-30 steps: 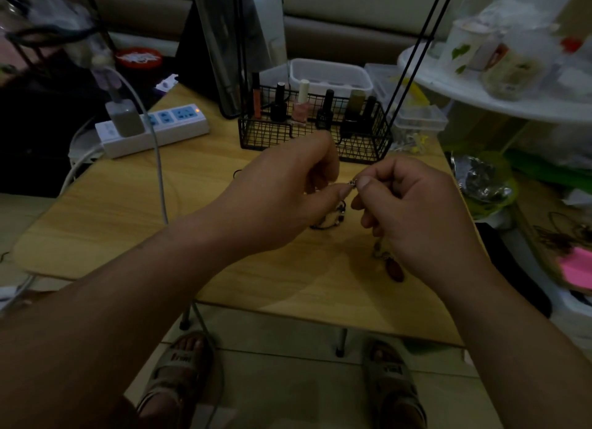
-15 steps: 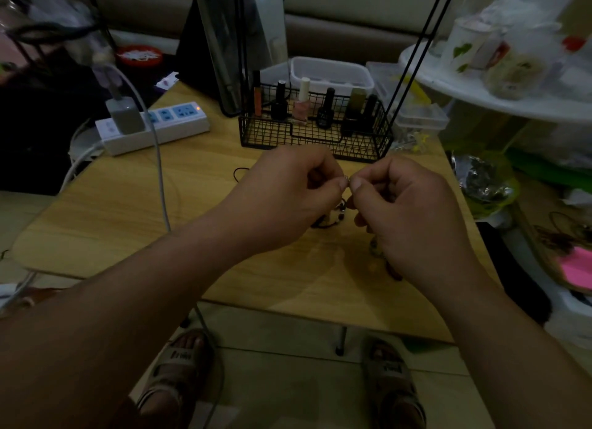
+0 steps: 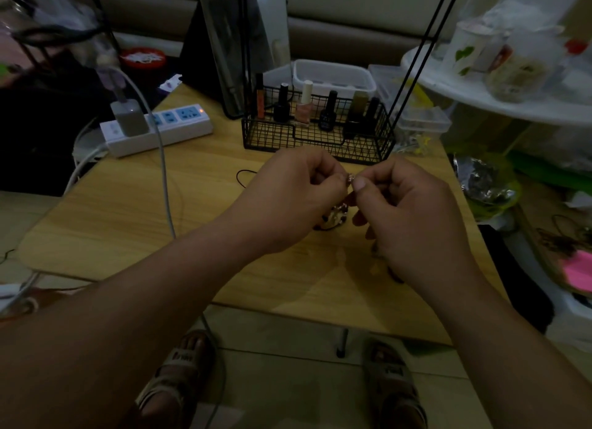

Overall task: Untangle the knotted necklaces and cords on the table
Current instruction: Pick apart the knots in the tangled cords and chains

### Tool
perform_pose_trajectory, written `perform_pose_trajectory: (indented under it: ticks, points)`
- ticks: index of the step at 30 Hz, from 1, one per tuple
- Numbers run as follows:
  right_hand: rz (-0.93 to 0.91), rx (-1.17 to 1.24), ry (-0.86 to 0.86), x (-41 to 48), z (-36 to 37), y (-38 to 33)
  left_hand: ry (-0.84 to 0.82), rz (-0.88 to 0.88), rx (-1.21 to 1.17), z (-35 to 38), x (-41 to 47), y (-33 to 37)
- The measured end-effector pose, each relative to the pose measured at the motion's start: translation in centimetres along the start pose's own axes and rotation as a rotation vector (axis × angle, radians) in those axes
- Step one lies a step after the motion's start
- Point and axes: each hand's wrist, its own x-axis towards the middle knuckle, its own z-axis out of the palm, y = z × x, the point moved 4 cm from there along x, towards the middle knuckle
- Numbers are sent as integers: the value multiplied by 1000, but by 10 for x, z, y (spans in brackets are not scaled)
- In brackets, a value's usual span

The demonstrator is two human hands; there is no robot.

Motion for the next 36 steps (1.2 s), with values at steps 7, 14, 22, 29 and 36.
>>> perform_pose_trajectory:
  ticks: [7,14,22,29,36]
  points:
    - [33,30,7,1,-2,3,77,146,125,-5,-1,5]
    - [17,31,15,0,-3,1,65,206,249,2,-6,4]
    - [-119,-107,19,-5,-2,-1,47,168,255,6,-4,1]
    - [-116,-84,59,-6,-1,-4,67,80,40,4,-2,-1]
    - [263,317,-68,-2,1,5,82,93,22,6,-4,-2]
